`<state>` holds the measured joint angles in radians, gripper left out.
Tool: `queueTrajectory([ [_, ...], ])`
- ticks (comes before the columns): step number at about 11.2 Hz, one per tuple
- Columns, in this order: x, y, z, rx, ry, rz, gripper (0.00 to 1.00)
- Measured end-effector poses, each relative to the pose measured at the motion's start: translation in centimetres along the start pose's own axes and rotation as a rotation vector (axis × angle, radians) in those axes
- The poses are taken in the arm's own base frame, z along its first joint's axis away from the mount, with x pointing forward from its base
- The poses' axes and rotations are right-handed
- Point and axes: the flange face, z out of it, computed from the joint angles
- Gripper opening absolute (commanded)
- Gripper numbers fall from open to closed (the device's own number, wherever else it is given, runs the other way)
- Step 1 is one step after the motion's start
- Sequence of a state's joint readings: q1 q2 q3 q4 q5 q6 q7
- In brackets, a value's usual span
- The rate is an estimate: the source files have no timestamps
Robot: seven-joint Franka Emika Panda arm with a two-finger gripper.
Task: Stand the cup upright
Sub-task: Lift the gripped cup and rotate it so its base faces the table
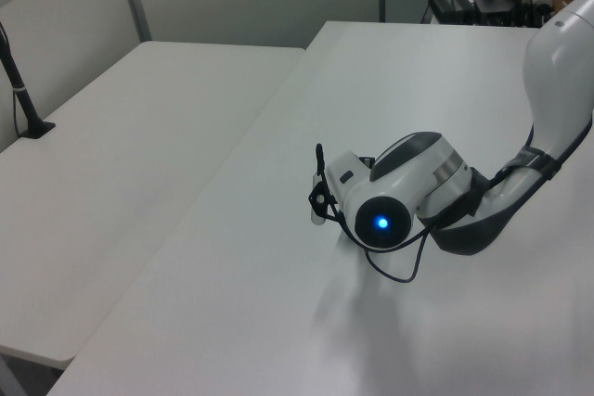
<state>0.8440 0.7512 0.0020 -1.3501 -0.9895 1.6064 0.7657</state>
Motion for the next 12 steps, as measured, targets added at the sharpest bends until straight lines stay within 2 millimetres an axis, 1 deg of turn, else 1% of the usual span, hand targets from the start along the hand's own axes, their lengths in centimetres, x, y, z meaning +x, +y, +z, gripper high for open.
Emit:
queueTrajectory([
  [3, -0.1, 0.1, 0.0, -0.004, -0.003, 0.005, 0.0],
  [4, 0.1, 0.4, 0.0, 0.012, -0.015, 0.021, 0.0],
  [6, 0.6, 2.5, -0.5, 0.106, -0.069, 0.077, 0.0],
  [8, 1.1, 5.8, -1.2, 0.185, -0.104, 0.134, 0.0],
  [9, 1.5, 8.1, -1.5, 0.223, -0.12, 0.165, 0.0],
  [10, 1.8, 10.7, -1.6, 0.257, -0.134, 0.196, 0.0],
  [12, 2.3, 17.0, -0.9, 0.348, -0.181, 0.252, 0.0],
])
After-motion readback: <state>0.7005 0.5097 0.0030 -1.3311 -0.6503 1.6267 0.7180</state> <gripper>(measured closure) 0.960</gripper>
